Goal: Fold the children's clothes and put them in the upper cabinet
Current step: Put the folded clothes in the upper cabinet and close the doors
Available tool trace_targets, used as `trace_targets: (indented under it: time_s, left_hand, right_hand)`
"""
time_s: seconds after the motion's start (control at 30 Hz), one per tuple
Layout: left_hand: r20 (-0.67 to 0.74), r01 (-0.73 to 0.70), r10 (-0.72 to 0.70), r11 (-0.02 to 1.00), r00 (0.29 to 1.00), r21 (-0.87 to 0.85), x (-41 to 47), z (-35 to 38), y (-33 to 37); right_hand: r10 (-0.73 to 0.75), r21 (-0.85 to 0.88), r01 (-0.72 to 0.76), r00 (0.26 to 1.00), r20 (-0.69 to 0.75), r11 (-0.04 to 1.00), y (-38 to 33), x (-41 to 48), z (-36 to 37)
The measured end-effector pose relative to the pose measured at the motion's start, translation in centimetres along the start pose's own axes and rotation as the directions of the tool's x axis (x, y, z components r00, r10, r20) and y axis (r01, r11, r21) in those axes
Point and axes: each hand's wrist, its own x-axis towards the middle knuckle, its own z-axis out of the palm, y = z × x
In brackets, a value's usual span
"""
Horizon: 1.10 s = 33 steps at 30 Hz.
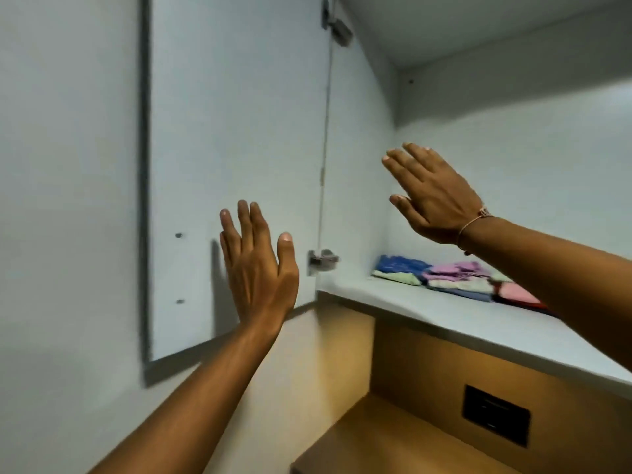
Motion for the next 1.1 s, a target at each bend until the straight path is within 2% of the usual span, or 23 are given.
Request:
trace_targets:
  time_s: [0.13, 0.23, 0.37, 0.47, 0.6, 0.67, 0.73, 0.8, 0.9, 0.97, 1.1]
  left_hand:
    - [-0.174, 0.044, -0.025, 0.993, 0.984, 0.105, 1.5, -8.5, -4.4]
    - [-0.228, 0.062, -0.018, 0.98, 0.974, 0.187, 3.4, -12.7, -6.7]
    - [-0.08, 0.007, 0.032, 0.896, 0.996, 0.443, 5.0, -14.3, -8.4]
    - [0.031, -0.073, 0.066, 0.881, 0.997, 0.468, 5.1, -13.6, -8.8]
    - [0.027, -0.099, 0.096, 0.932, 0.995, 0.349, 5.2, -13.2, -10.0]
    - [0.008, -0.116, 0.119, 0.954, 0.993, 0.276, 5.1, -13.1, -10.1]
    - [-0.024, -0.151, 0.157, 0.974, 0.987, 0.168, 4.6, -12.9, -9.4]
    - [-0.044, -0.217, 0.216, 0.976, 0.975, -0.024, 3.8, -12.4, -8.0]
    - [-0.046, -0.348, 0.349, 0.897, 0.936, -0.274, 3.0, -10.9, -5.7]
    - [0.025, -0.376, 0.411, 0.857, 0.911, -0.353, 3.2, -8.8, -3.8]
    - [0.31, -0.362, 0.498, 0.84, 0.81, -0.405, 4.3, -2.0, 1.5]
  right_hand:
    - [-0.169, 0.075, 0.179, 0.978, -0.12, 0.981, -8.5, 7.7, -2.0]
    - [-0.266, 0.059, 0.284, 0.94, -0.213, 0.957, -13.6, 12.7, -3.8]
    - [-0.38, -0.004, 0.392, 0.889, -0.254, 0.92, -18.5, 18.0, -6.1]
    - [-0.451, -0.067, 0.448, 0.866, -0.216, 0.892, -20.7, 20.4, -6.8]
    - [-0.517, -0.169, 0.5, 0.852, -0.079, 0.849, -21.2, 21.5, -7.2]
    - [-0.529, -0.184, 0.511, 0.846, -0.063, 0.84, -20.7, 21.2, -7.9]
    - [-0.536, -0.174, 0.516, 0.839, -0.095, 0.839, -19.8, 20.2, -8.7]
    - [-0.53, -0.159, 0.508, 0.833, -0.16, 0.847, -18.3, 18.4, -9.1]
    - [-0.487, -0.114, 0.474, 0.837, -0.251, 0.873, -14.7, 14.6, -9.9]
    - [-0.445, -0.102, 0.436, 0.84, -0.309, 0.894, -11.5, 11.3, -10.2]
    - [-0.299, -0.101, 0.281, 0.89, -0.344, 0.954, -5.0, 3.7, -10.3]
